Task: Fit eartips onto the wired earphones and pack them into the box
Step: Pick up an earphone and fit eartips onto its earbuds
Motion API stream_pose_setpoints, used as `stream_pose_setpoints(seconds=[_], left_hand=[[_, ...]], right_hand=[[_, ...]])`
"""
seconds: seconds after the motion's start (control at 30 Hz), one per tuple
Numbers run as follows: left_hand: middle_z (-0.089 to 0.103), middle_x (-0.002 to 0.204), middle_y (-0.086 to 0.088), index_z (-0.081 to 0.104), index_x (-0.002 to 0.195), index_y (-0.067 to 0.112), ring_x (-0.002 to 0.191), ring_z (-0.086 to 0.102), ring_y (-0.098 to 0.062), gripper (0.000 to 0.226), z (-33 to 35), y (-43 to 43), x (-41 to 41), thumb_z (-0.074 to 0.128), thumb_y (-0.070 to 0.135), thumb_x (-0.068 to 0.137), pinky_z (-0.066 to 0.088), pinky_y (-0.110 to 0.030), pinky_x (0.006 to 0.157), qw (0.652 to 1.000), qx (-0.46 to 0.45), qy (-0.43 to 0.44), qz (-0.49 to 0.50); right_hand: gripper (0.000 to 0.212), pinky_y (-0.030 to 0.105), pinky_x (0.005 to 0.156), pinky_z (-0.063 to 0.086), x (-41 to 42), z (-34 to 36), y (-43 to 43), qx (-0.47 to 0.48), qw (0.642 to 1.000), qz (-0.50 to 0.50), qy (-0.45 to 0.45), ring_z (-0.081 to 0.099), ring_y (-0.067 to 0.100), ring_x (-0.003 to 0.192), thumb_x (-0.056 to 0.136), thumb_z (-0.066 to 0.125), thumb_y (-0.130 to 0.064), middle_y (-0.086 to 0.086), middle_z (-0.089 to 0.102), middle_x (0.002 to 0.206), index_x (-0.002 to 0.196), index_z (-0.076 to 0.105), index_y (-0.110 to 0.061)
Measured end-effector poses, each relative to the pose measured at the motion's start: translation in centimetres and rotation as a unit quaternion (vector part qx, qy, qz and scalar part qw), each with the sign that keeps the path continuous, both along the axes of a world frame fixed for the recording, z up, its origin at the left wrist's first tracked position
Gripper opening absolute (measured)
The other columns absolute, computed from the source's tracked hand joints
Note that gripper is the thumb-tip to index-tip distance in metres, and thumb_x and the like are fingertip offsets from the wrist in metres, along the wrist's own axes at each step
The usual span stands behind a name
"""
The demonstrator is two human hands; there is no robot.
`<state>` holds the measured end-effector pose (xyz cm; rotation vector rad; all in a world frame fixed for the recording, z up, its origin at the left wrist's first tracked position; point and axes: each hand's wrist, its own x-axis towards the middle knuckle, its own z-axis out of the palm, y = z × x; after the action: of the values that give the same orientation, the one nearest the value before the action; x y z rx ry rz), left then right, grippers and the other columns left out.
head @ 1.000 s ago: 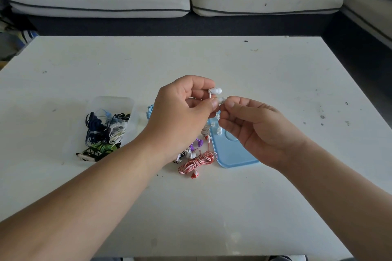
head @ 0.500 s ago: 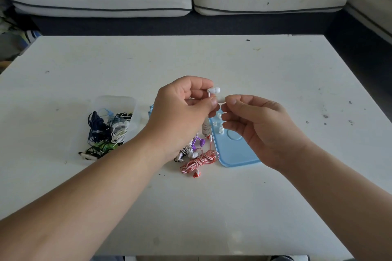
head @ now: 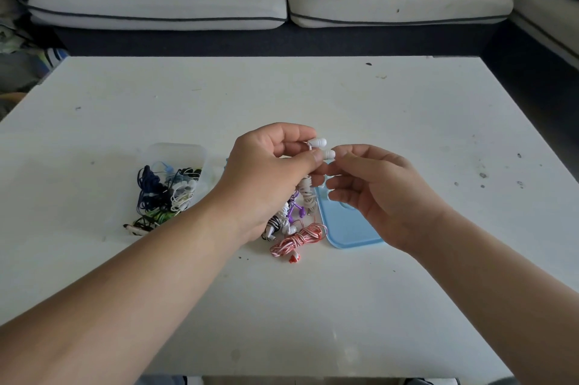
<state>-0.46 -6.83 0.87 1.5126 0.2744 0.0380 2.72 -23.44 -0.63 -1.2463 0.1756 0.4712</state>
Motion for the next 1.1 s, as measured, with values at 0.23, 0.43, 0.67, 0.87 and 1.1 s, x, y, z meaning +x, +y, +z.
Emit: stream_pose_setpoints(seconds=[0.23, 0.43, 0.67, 0.87, 1.1], left_hand=[[0.078, 0.092, -0.015, 0.071, 0.109, 0.012, 0.076, 0.078, -0.021, 0.027, 1.7, 2.6, -1.5, 0.08, 0.002, 0.085, 0.06, -0.027, 0.066, 0.998, -0.016, 0.013, 0.059], [0.076, 0.09, -0.01, 0.071, 0.106, 0.012, 0.074, 0.077, -0.021, 0.023, 2.3, 6.7, -2.3, 0.081, 0.003, 0.087, 0.059, -0.023, 0.063, 0.993, 0.041, -0.009, 0.112], [0.075, 0.091, -0.005, 0.073, 0.112, 0.018, 0.072, 0.074, -0.01, 0.022, 2.1, 12.4, -3.6, 0.077, 0.012, 0.091, 0.065, -0.031, 0.064, 0.984, 0.138, 0.05, 0.096], [0.072, 0.104, -0.012, 0.073, 0.112, 0.015, 0.065, 0.073, -0.014, 0.026, 0.8, 16.2, -3.0, 0.074, 0.0, 0.091, 0.066, -0.037, 0.077, 0.977, 0.153, 0.065, 0.135], [0.066, 0.11, -0.011, 0.066, 0.123, 0.008, 0.08, 0.075, -0.027, 0.038, -2.7, 17.9, -0.5, 0.073, -0.005, 0.088, 0.064, -0.042, 0.088, 0.967, 0.106, 0.157, 0.169]], right_hand=[[0.044, 0.048, 0.103, 0.051, -0.9, -0.1, 3.3, -0.038, 0.961, 0.273, 0.001, 0.066, 0.025, 0.11, 0.084, 0.056, -0.002, 0.015, 0.072, 0.119, 0.127, 0.065, -0.006], [0.026, 0.034, 0.081, 0.06, -2.3, 0.4, 7.2, 0.028, 0.953, 0.302, 0.02, 0.072, 0.027, 0.093, 0.096, 0.062, -0.002, 0.019, 0.072, 0.108, 0.122, 0.066, 0.001], [0.03, 0.032, 0.069, 0.061, -2.5, -0.3, 12.7, 0.012, 0.983, 0.178, 0.05, 0.071, 0.024, 0.075, 0.094, 0.07, -0.005, 0.017, 0.071, 0.091, 0.121, 0.065, 0.008], [0.019, 0.04, 0.075, 0.063, -1.7, -0.6, 14.9, 0.004, 0.996, 0.082, 0.036, 0.074, 0.03, 0.082, 0.099, 0.064, -0.011, 0.02, 0.077, 0.1, 0.115, 0.066, -0.001], [0.019, 0.041, 0.075, 0.06, -2.3, -1.0, 14.5, -0.026, 0.994, 0.1, 0.03, 0.071, 0.027, 0.079, 0.098, 0.065, -0.012, 0.016, 0.075, 0.091, 0.112, 0.07, -0.001]])
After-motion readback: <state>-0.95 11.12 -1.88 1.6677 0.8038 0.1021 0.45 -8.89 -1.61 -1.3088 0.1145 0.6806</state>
